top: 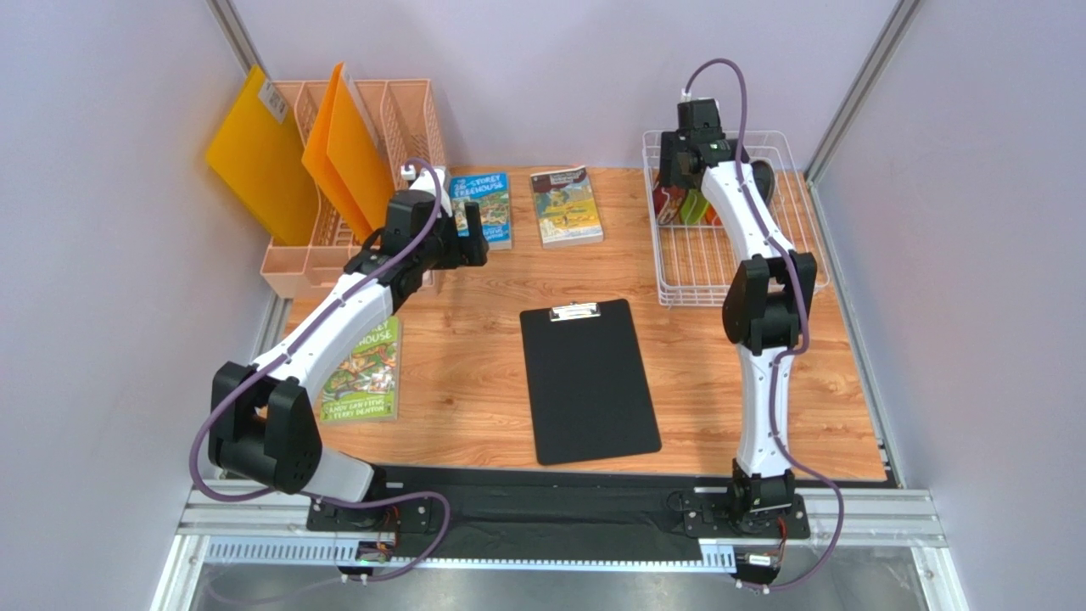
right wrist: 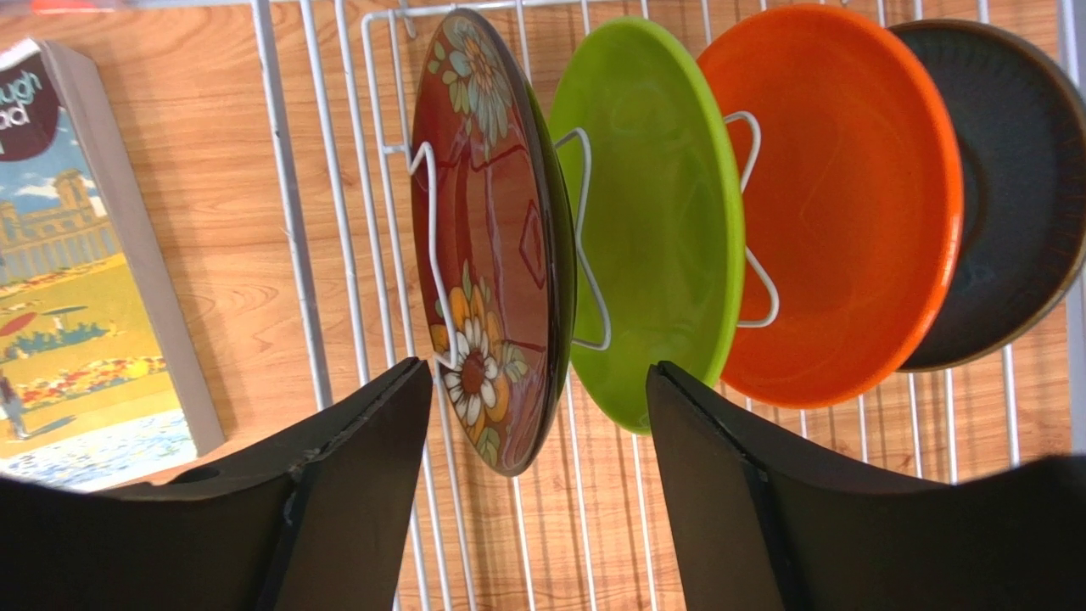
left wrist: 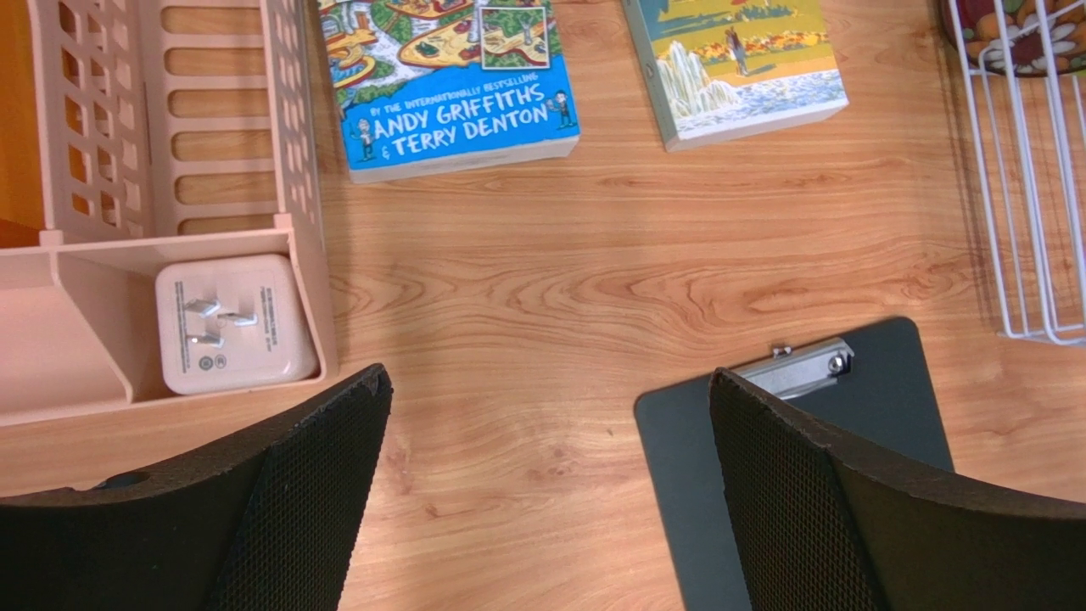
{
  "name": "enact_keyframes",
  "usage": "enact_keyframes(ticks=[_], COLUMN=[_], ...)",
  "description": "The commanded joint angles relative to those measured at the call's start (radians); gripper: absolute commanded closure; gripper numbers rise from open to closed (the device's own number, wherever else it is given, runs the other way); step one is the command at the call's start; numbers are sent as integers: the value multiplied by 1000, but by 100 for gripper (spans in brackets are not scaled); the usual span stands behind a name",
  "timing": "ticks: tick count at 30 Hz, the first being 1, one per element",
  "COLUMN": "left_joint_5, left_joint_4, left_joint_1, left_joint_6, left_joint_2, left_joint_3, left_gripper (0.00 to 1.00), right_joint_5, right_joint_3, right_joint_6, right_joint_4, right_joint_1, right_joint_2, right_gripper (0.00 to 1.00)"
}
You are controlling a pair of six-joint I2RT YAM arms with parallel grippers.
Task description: Unload the plates from the dish rack
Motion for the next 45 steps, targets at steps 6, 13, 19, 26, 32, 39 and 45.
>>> enact_keyframes(ticks=[6, 13, 19, 26, 32, 39, 45], left_joint_5=[-35, -58, -82, -110, -153, -142, -49], left_joint_4=[48, 81, 78, 51, 19, 7, 47], left_joint_1=[-3, -3, -3, -3, -3, -3, -3], left_joint_6=[22, 9, 5, 17, 17, 0, -21], left_joint_2=[9, -2, 7, 19, 9, -21, -42], left_joint_3=[18, -14, -20, -15, -17, -21, -37], left_gripper=[1, 1, 1, 1, 1, 1, 1], right_joint_5=[-28, -63, 7, 404, 532, 531, 522], right_joint_3=[87, 100, 94, -87, -159, -271, -299], right_joint_6=[-51, -84, -156, -320, -291, -272, -262], right_joint_4=[38, 59, 92, 331, 400, 441, 394], right_joint_1=[-21, -19, 16, 123, 148, 159, 163], right_joint_2=[66, 73, 55, -32, -97, -238, -336], right_gripper=[59, 100, 100, 100, 100, 100, 100])
